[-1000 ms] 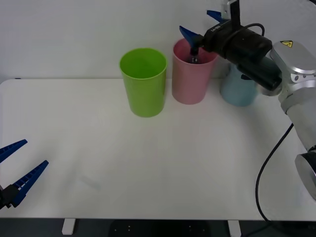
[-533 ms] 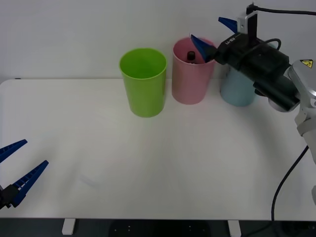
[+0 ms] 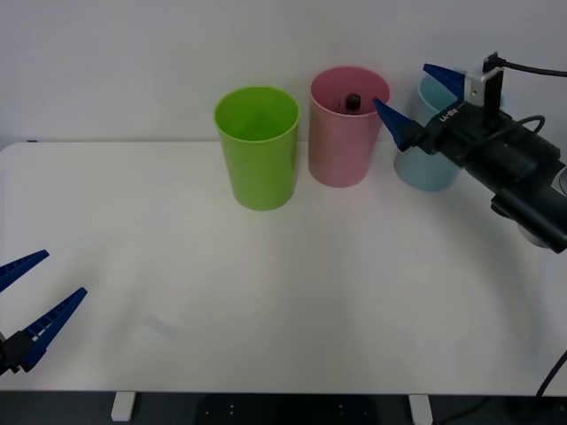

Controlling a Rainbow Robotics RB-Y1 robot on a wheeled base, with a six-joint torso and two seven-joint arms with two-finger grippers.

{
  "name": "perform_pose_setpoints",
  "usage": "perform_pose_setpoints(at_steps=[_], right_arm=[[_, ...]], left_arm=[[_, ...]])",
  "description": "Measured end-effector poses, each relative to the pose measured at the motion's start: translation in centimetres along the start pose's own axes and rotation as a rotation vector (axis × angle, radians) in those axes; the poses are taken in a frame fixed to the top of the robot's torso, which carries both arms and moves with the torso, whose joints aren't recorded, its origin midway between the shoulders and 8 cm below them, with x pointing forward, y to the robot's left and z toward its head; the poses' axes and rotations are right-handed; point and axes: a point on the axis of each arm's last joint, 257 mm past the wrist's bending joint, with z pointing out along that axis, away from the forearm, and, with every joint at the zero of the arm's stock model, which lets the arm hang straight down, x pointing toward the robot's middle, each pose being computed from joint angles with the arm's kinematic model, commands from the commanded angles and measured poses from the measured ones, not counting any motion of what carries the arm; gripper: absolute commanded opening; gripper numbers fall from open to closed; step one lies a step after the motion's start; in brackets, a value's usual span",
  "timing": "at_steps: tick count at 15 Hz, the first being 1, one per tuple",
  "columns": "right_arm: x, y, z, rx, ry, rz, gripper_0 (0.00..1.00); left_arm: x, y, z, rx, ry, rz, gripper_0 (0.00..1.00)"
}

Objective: Grasp the object on the table and drop it into the matching bin: aluminum can to the light blue bin, PET bottle to the pink bin.

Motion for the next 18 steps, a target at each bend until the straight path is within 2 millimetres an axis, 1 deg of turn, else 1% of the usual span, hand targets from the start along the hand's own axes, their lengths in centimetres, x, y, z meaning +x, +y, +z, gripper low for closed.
perform_pose_setpoints(at_steps=[5, 9, 15, 18], right_arm=[[2.5, 0.2, -5.4, -0.035, 0.039, -0.039, 1.00], [3.9, 1.0, -9.4, -0.104, 0.062, -0.066, 1.00], [6.0, 2.8, -15.3, -0.189, 0.097, -0.089, 1.00], [6.7, 4.1, -18.0, -0.191, 0.123, -0.094, 1.00]], left_arm=[[0.0, 0.0, 0.0, 0.000, 0.000, 0.000, 1.00], [0.0, 0.0, 0.0, 0.000, 0.000, 0.000, 1.00], [0.0, 0.0, 0.0, 0.000, 0.000, 0.000, 1.00], [0.0, 0.0, 0.0, 0.000, 0.000, 0.000, 1.00]])
